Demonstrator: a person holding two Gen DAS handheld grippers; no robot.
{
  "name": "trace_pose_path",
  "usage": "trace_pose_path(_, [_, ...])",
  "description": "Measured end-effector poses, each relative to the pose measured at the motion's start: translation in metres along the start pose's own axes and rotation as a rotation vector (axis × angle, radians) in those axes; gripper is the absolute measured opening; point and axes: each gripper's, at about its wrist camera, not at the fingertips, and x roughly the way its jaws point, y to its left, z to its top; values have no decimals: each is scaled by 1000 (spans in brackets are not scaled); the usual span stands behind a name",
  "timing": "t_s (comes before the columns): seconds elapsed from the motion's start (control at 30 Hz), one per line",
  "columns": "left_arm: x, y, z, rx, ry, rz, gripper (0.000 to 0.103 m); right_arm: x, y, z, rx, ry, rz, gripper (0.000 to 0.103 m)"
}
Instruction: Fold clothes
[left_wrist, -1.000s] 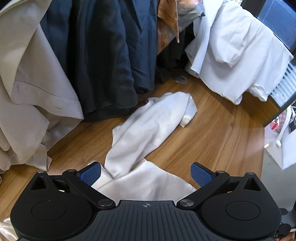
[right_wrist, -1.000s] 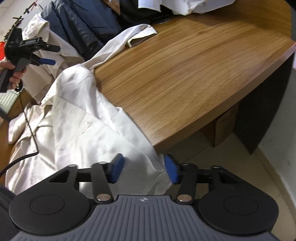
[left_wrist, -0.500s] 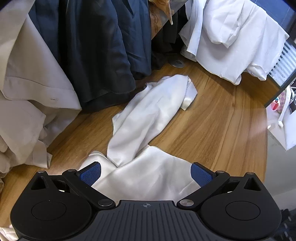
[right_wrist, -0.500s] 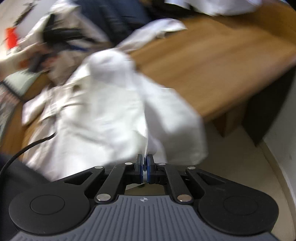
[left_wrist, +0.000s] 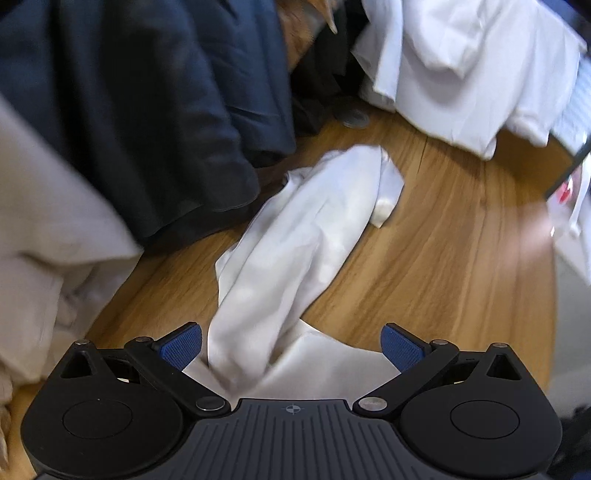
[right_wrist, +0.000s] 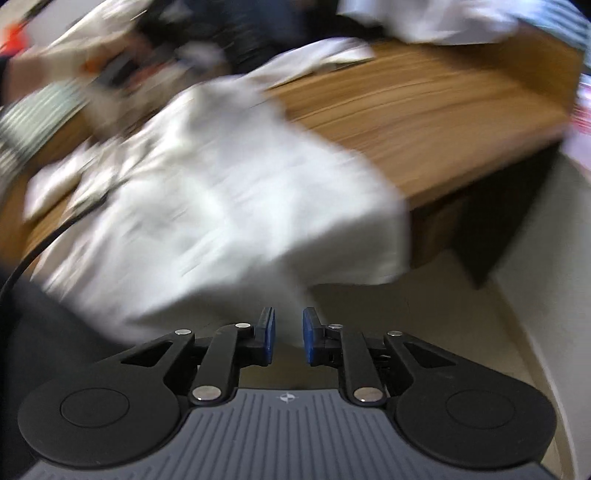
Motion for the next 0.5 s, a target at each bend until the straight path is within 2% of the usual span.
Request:
trace_pose_path(0.13, [23,-9,8,63,47,30,102,15,-29,8,123,-111,-130,26])
trace_pose_path(0.27, [40,-14,14,114,77,61,100,43,-50,17,63,-101,-173,26])
trace_pose_path(0.33, [45,-16,16,137,77,69,92,55,-59,22,21,-77,-152,26])
trace_pose_path(0.5, [58,-20,20,167,110,62,86,87,-71,37,-101,-33,-109,31])
